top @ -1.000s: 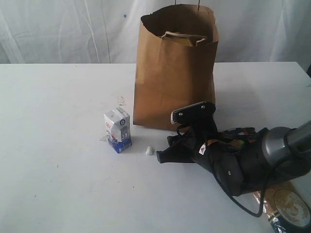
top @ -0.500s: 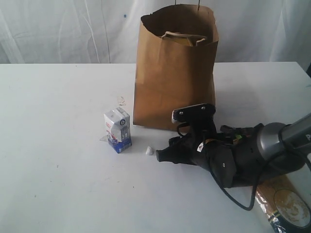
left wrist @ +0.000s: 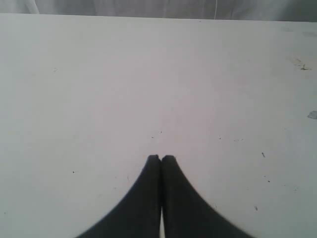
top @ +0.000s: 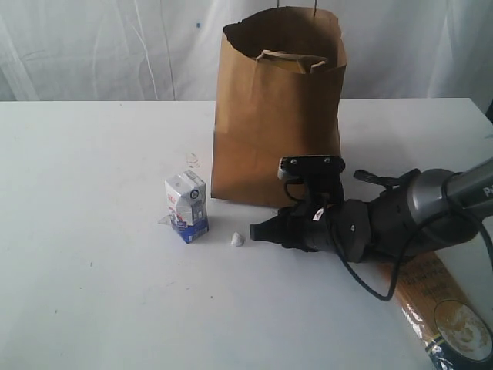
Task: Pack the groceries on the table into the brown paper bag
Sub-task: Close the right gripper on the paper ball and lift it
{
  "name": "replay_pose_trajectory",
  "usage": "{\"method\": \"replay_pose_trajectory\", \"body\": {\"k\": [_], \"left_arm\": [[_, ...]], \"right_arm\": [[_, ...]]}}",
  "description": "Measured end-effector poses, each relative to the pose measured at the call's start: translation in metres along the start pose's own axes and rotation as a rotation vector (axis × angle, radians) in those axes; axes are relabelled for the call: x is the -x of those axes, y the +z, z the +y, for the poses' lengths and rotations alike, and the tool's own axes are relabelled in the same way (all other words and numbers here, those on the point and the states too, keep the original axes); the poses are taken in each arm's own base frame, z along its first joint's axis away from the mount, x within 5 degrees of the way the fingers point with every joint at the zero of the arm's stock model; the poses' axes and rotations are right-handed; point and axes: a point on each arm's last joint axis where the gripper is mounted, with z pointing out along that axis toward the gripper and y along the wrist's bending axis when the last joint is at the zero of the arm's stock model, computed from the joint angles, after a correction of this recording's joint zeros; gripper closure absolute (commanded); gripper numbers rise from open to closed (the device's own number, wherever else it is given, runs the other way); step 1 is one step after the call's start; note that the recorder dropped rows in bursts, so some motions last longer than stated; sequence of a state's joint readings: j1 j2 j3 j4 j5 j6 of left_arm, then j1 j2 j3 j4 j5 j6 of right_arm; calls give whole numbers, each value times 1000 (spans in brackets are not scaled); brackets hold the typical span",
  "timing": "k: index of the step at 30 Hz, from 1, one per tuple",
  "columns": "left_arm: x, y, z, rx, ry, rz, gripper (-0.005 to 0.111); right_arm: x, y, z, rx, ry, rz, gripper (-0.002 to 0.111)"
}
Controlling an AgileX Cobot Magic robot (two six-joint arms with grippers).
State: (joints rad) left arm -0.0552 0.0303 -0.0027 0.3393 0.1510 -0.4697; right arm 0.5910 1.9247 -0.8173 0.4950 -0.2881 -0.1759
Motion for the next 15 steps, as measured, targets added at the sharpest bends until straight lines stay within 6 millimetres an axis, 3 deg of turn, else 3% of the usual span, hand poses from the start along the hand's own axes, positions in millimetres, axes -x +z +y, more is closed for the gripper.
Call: {"method": "replay_pose_trajectory", "body": {"k": [2, 3, 5, 10, 15], "left_arm": [[0, 0, 0, 0, 0, 0, 107], [0, 0, 0, 0, 0, 0, 107], [0, 0, 0, 0, 0, 0, 107], [0, 0, 0, 0, 0, 0, 107], [0, 0, 0, 0, 0, 0, 107]], "right_arm": [[1, 3, 2, 9, 1, 21, 88], [2, 4, 4, 19, 3, 44, 101], [3, 4, 7, 31, 4, 74, 108], [4, -6, 10, 62, 7, 141, 108], [8, -39, 14, 120, 2, 218, 108]]}}
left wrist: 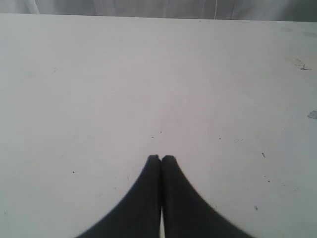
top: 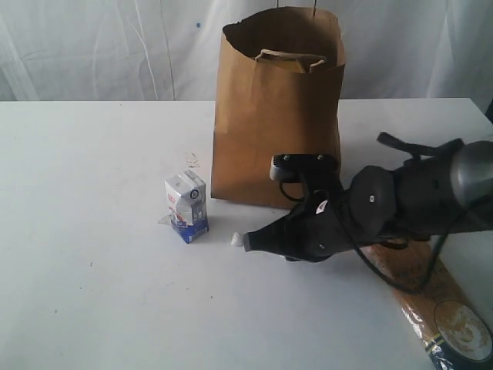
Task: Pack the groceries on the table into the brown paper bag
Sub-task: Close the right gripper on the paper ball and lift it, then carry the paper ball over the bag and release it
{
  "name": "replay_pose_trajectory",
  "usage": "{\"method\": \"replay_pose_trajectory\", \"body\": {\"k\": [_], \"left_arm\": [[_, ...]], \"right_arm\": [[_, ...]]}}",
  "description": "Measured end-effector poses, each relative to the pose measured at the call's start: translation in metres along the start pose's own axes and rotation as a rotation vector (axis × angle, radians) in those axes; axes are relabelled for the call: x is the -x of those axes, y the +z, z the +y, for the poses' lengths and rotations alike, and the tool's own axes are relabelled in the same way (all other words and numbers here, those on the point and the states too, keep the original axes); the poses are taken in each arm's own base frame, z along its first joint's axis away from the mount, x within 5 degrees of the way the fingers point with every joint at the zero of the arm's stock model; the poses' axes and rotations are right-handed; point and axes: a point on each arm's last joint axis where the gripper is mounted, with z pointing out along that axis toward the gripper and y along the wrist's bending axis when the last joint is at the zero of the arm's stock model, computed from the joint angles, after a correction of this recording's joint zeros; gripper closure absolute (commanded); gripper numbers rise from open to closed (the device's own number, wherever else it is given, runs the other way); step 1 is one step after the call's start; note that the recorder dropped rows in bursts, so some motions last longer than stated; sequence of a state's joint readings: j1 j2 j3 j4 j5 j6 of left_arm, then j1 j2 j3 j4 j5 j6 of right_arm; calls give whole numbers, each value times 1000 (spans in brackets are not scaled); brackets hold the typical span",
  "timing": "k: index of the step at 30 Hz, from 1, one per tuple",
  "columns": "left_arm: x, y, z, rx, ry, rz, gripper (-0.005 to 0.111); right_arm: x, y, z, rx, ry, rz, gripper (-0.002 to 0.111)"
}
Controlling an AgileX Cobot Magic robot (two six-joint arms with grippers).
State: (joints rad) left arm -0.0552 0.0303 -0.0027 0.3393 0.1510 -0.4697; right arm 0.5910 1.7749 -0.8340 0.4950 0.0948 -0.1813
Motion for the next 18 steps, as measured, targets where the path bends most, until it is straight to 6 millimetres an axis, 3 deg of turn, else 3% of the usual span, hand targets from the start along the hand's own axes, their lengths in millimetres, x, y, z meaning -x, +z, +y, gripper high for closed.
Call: {"method": "replay_pose_trajectory", "body": {"k": [4, 6, 7, 12, 15, 18], "left_arm": [[0, 0, 0, 0, 0, 0, 107], [0, 0, 0, 0, 0, 0, 107], [0, 0, 0, 0, 0, 0, 107], [0, 0, 0, 0, 0, 0, 107], [0, 0, 0, 0, 0, 0, 107], [0, 0, 0, 0, 0, 0, 107]], "right_arm": [[-14, -55, 4, 58, -59, 8, 108], [-17, -97, 8, 111, -83, -37, 108], [-16, -131, 13, 155, -104, -105, 108], [-13, -212, 18, 238, -139, -375, 108], [-5, -254, 23, 283, -130, -526, 108], [12, -283, 29, 309, -125, -645, 108]]}}
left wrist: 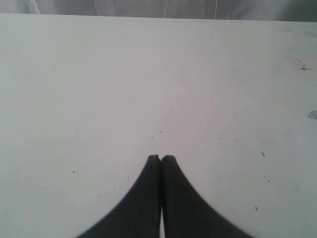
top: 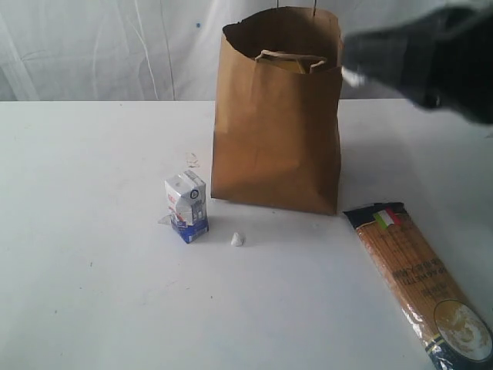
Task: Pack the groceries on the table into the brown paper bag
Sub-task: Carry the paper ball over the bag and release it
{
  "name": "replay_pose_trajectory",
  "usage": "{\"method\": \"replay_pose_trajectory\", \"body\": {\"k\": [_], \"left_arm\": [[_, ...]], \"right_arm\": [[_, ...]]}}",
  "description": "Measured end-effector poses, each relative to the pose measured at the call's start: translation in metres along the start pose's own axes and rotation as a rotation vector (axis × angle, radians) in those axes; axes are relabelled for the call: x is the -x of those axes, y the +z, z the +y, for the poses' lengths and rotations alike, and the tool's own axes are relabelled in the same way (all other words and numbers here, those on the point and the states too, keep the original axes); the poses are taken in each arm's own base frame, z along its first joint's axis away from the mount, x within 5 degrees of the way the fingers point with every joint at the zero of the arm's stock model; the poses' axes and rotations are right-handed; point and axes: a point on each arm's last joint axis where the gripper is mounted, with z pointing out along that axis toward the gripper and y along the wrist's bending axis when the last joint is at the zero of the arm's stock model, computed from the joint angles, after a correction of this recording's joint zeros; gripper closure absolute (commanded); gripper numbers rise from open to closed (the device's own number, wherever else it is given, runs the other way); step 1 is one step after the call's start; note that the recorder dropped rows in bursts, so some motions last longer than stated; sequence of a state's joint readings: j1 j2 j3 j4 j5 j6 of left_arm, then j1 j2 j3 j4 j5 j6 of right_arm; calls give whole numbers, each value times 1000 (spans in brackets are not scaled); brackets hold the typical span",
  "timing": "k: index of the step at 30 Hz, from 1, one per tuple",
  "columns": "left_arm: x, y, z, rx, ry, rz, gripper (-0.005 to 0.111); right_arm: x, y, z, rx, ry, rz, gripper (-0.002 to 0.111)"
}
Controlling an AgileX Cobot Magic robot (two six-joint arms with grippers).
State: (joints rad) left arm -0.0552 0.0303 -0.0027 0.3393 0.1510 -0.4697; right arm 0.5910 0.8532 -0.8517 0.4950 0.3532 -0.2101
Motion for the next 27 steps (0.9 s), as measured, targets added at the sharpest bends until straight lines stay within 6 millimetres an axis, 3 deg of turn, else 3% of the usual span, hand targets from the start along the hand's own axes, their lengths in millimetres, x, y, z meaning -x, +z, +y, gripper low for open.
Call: {"method": "replay_pose_trajectory", "body": {"k": [3, 5, 8, 11, 16, 20, 27], "left_arm": [[0, 0, 0, 0, 0, 0, 107], [0, 0, 0, 0, 0, 0, 107], [0, 0, 0, 0, 0, 0, 107], [0, 0, 0, 0, 0, 0, 107], [0, 0, 0, 0, 0, 0, 107], [0, 0, 0, 0, 0, 0, 107], [0, 0, 0, 0, 0, 0, 107]], "right_arm": [[27, 10, 2, -16, -14, -95, 108], [50, 36, -5, -58, -11, -159, 108], [66, 101, -39, -175, -15, -167, 108], [70, 138, -68, -243, -9, -154, 100], [48, 191, -99, -294, 3, -77, 85], [37, 208, -108, -308, -28, -48, 81], [50, 193, -99, -292, -50, -60, 85]]}}
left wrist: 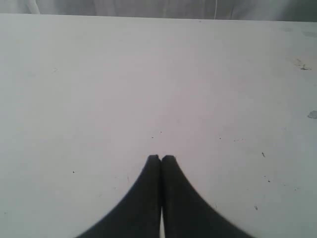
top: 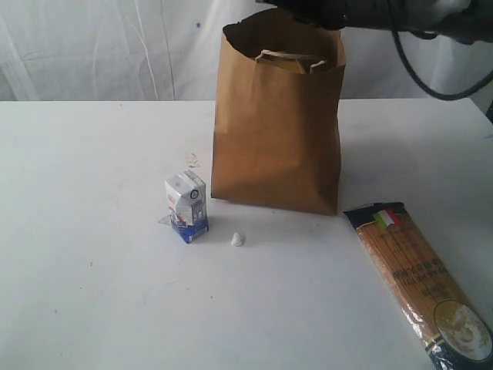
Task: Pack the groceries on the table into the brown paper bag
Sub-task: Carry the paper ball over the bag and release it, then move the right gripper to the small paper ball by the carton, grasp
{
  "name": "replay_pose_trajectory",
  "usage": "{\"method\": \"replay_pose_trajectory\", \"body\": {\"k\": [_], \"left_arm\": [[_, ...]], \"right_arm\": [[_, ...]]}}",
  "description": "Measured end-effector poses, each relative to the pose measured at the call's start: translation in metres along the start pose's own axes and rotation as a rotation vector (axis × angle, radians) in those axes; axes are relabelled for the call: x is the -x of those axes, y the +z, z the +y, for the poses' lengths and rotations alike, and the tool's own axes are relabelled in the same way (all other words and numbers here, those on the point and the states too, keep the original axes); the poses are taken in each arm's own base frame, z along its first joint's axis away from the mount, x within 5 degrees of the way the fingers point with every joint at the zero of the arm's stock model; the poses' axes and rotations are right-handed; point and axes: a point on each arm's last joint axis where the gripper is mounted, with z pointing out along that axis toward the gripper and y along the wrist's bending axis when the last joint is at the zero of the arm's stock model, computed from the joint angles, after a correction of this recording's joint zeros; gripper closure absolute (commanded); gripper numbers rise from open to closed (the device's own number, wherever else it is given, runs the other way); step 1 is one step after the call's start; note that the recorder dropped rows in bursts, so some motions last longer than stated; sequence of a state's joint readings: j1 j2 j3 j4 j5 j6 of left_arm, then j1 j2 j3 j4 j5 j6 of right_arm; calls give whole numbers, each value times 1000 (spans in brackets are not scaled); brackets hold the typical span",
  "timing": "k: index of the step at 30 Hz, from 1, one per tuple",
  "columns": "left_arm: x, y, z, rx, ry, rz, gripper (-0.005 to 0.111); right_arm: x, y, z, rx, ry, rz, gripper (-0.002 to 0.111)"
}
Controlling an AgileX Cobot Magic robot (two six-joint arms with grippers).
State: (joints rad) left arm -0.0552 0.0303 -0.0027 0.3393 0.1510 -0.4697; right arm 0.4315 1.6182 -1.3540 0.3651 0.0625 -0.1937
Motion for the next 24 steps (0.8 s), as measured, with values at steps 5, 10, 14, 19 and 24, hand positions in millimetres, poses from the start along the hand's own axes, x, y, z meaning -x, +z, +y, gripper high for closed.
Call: {"method": "replay_pose_trajectory", "body": {"k": [5, 10, 14, 19, 24], "left_arm": [[0, 0, 0, 0, 0, 0, 107], [0, 0, 0, 0, 0, 0, 107], [0, 0, 0, 0, 0, 0, 107], [0, 0, 0, 0, 0, 0, 107], [0, 0, 0, 0, 0, 0, 107]], "right_arm": [[21, -39, 9, 42, -78, 39, 108], [35, -87, 15, 66, -181, 127, 108], [38, -124, 17, 78, -210, 163, 108], [28, -171, 21, 95, -222, 130, 108], [-15, -200, 28, 161, -230, 145, 108]]}}
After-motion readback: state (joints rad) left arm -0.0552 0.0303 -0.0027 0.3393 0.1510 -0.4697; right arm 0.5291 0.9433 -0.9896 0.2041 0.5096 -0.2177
